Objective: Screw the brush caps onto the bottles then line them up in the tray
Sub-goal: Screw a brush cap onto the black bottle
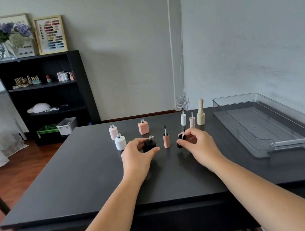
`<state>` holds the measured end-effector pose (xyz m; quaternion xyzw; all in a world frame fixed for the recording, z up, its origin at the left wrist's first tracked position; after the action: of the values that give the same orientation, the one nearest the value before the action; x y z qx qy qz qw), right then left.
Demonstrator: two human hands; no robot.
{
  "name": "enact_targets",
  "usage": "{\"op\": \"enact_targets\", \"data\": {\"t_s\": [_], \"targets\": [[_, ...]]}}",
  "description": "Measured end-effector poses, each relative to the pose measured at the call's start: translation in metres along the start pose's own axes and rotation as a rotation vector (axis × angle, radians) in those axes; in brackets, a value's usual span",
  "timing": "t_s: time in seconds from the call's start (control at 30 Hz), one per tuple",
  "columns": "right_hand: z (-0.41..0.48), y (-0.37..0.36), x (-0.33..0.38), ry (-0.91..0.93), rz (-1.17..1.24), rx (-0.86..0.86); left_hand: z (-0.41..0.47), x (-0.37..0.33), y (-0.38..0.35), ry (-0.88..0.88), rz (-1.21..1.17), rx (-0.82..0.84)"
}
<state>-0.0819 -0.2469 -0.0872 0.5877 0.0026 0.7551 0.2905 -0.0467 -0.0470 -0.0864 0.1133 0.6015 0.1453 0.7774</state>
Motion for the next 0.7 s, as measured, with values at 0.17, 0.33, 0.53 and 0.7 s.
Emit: {"op": "enact_targets", "data": {"t_s": [0.17, 0.33, 0.53, 0.7], "targets": [[-0.019, -0.007, 0.007, 0.011, 0.145, 0.129, -0.014, -0.001, 0.002, -0.040, 0.014, 0.013], [-0.028, -0.005, 0.011, 0.098, 0.152, 0.117, -0.018, -0.003, 0.000, -0.131, 0.108, 0.035], [-0.028, -0.008, 0.005, 0.032, 0.093, 0.177, -0.017, -0.001, -0.003, -0.116, 0.166, 0.053], [-0.027, -0.007, 0.005, 0.076, 0.123, 0.127, -0.018, -0.002, -0.005, -0.123, 0.171, 0.099]]}}
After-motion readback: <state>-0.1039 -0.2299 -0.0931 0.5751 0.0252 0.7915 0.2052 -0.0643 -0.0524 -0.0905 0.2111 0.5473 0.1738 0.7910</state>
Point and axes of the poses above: each hand's wrist, its own z-axis towards the middle knuckle, its own y-axis out of the back of the hand, x = y × z, the point moved 4 cm from there along z, towards the middle knuckle, and after that the axes turned 2 degrees about z, right-handed, at the moved point
